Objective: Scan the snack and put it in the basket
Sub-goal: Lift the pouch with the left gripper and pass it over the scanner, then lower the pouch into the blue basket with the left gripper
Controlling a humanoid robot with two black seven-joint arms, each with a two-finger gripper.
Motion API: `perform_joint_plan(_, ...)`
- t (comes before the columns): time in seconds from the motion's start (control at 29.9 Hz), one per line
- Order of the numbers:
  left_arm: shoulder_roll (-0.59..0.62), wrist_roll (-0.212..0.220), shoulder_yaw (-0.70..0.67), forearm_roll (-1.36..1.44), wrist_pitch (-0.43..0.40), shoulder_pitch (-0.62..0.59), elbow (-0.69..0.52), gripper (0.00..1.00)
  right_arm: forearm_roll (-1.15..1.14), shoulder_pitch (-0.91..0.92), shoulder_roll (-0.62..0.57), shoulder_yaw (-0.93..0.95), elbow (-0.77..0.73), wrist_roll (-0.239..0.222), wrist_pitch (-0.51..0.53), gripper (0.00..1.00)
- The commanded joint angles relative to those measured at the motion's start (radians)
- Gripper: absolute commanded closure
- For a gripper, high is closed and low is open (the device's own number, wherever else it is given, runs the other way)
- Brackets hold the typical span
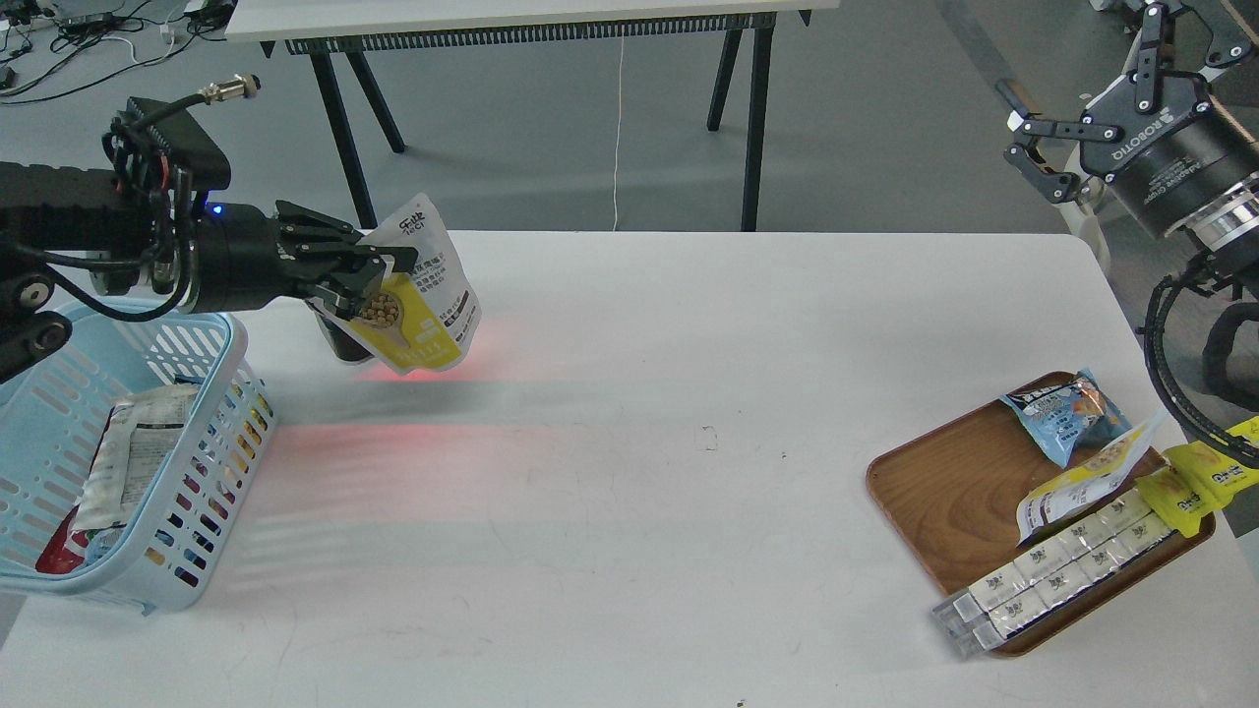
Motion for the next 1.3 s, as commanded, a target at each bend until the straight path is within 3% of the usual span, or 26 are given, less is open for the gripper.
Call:
perform_joint_plan(0.0, 0.006, 0.0, -0.005, 0.0, 0.0, -0.006, -0.001, 0.98, 0.0, 0.0, -0.001, 0.001, -0.002, 0.0, 0.0, 0.04)
perform_joint_plan(0.23, 0.161, 0.0, -0.074, 0.0, -0.002, -0.038, -0.004, 0.97, -0.001, -0.002, 0.0, 0.0, -0.003, 0.0, 0.0, 0.04)
perform_joint_plan(0.7, 0.429, 0.0, -0.071, -0.006, -0.014, -0.059, -0.032, 0.98, -0.014, 0.0, 0.011, 0.075, -0.042, 0.0, 0.0, 0.04)
perform_joint_plan(0.87, 0.5, 0.0, -0.064, -0.009, -0.057, -0.056, -0.05, 0.98, -0.055, 0.0, 0.049, 0.075, -0.065, 0.0, 0.0, 0.04)
perform_joint_plan(1.27, 0.618, 0.0, 0.063, -0.011, -0.092, -0.046, -0.122, 0.98, -0.086, 0.009, 0.068, 0.075, -0.097, 0.0, 0.0, 0.04)
